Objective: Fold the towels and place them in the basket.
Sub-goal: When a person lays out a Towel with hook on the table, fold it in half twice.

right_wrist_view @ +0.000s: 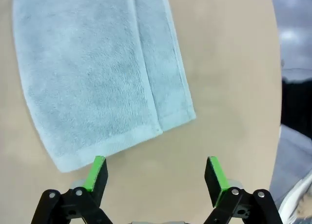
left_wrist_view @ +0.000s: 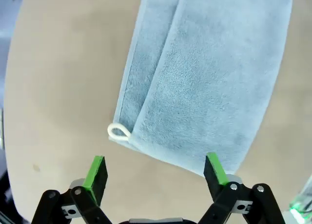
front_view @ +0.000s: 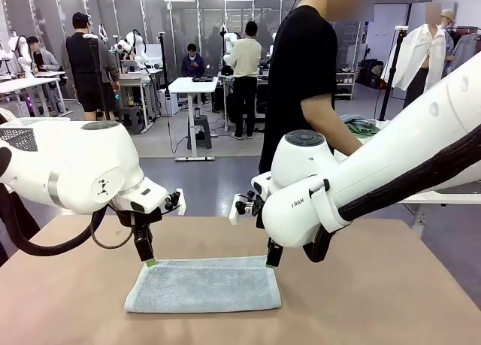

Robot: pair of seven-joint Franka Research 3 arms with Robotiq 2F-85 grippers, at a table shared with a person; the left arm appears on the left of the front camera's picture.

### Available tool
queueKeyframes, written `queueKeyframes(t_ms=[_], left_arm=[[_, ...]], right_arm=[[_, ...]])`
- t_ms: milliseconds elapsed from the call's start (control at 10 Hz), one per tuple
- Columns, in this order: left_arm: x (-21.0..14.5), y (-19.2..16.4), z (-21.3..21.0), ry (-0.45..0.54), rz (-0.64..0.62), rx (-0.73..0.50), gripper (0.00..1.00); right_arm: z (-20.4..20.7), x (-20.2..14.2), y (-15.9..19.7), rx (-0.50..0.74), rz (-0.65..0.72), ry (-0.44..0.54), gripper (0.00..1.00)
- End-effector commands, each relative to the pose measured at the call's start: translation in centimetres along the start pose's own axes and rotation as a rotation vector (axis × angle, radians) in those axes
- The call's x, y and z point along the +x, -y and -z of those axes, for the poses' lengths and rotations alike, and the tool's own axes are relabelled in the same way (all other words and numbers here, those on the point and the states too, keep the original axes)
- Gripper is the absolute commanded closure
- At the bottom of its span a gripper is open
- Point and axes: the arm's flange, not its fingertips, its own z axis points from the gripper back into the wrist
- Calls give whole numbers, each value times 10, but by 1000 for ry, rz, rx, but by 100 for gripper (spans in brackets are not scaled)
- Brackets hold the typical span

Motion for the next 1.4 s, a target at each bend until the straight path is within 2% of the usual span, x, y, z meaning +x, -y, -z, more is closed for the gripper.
queueKeyframes(t_ms=[0,100,300,500,600,1100,1200,1300], left_arm=[[-7,29,-33,18,-181,22,0],[-12,41,-47,15,-280,52,0],[-18,64,-59,13,-360,54,0],[-21,69,-56,41,-330,67,0],[-19,59,-63,28,-351,54,0],[-23,62,-62,31,-356,52,0],[-29,68,-100,43,-373,81,0],[-37,77,-132,3,-435,93,0]], right_arm=[[-26,-2,-11,1,210,-30,0],[-33,-3,-15,-1,295,-45,0],[-38,-3,-24,8,401,-42,0],[-39,-3,-23,-32,448,-31,0],[-42,-6,-15,4,381,-49,0],[-42,-6,-17,1,400,-47,0],[-43,1,-27,-109,554,-91,0],[-47,6,-39,-106,667,-102,0]])
